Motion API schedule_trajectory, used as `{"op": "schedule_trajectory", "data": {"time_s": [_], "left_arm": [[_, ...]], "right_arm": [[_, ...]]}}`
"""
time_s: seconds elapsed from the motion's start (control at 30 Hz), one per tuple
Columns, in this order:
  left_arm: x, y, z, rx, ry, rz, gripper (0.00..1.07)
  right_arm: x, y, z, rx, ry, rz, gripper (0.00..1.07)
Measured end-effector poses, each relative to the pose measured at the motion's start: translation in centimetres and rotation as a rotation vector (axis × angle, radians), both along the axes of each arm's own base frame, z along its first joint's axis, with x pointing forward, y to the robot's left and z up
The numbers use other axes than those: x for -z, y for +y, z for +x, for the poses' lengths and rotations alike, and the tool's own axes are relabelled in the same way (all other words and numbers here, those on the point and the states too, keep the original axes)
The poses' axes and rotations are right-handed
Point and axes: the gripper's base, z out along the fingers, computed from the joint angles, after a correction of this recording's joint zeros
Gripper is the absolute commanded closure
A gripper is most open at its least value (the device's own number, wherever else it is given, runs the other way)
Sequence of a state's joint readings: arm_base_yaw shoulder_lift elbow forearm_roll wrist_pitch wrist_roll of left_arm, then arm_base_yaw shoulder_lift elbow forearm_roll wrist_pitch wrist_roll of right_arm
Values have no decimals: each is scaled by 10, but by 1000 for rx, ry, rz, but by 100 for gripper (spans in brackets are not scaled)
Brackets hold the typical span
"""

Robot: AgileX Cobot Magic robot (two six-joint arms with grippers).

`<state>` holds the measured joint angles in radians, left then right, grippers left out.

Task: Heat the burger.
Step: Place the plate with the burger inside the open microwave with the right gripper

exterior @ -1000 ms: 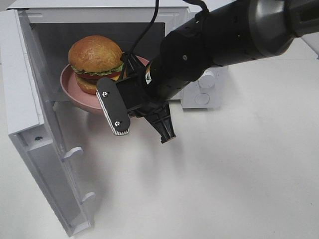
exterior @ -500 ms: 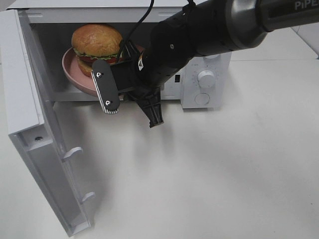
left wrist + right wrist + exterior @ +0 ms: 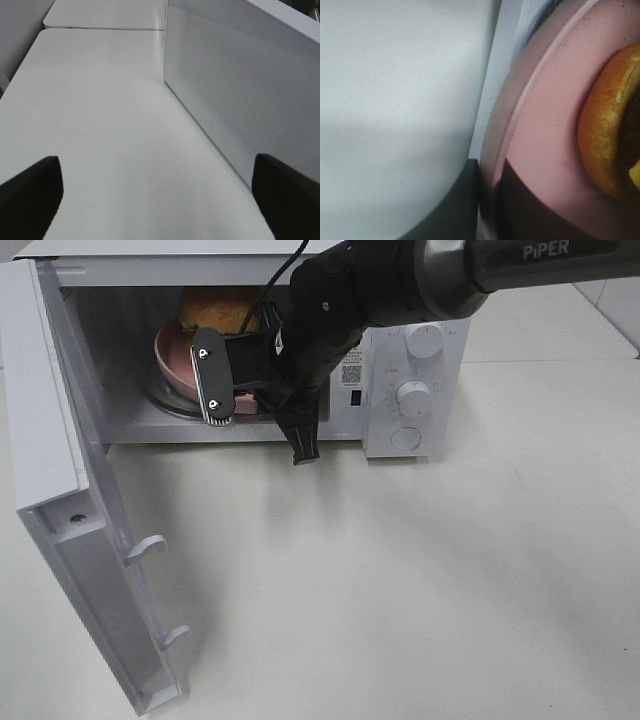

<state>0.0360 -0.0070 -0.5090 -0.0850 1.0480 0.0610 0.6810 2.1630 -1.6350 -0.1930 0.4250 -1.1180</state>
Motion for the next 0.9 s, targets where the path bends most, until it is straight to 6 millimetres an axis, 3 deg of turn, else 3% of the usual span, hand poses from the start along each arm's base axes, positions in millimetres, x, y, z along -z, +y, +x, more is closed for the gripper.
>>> {"op": "schedule_trajectory", "data": {"time_s": [0.53,0.9], "left_arm": [[0,0,0,0,0,0,9],[0,0,0,0,0,0,9]], "right_arm": [[12,11,31,24,-28,-25,107],[18,16,40,30,-35,-17,107]]}}
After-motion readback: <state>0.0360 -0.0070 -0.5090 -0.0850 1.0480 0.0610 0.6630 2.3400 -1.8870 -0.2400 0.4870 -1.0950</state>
